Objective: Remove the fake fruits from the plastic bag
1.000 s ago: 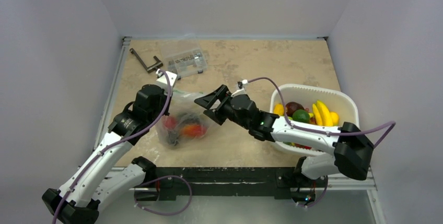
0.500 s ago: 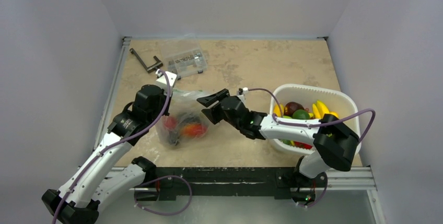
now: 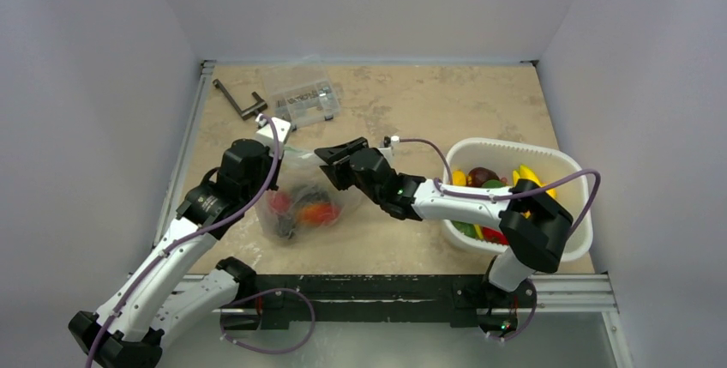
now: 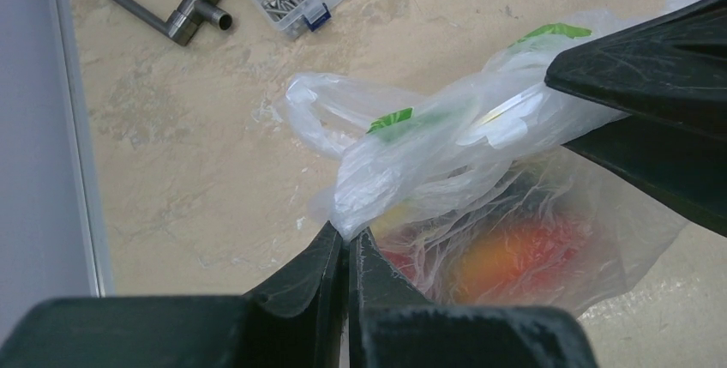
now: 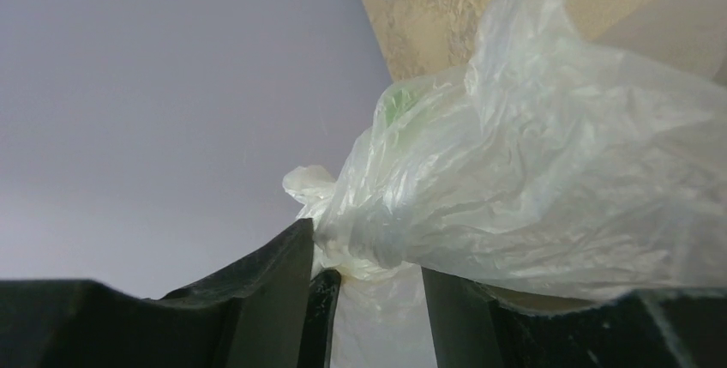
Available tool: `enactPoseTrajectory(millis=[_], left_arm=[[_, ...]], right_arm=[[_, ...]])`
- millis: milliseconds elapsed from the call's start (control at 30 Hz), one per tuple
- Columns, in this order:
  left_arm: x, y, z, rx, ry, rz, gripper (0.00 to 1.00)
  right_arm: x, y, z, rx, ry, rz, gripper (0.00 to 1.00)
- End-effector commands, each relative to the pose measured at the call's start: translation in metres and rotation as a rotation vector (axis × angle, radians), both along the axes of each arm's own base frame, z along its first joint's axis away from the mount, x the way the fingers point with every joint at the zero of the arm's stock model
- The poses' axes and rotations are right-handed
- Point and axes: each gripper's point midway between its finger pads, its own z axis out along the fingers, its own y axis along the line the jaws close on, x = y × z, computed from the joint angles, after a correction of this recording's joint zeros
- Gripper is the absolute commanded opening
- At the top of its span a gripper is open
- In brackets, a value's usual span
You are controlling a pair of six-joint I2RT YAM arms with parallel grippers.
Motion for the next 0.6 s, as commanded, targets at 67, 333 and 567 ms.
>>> enactPoseTrajectory(millis=[67,333,567], left_arm=[[0.003,0.001,0.022,-0.027,-0.068,0.010,0.00],[0.001,0.040,0.038,0.024,-0.157,0.200,0.00],[-0.005,0.062,0.050,0.021,-0.224,0.312,0.00]], right_arm=[[0.016,0.000,0.024,0.078,-0.007,-0.061,0.34],[0.019,-0.055,0.007,0.238,0.055,-0.003,0.00],[0.017,-0.129,0.004,0.240,0.000,-0.010,0.00]])
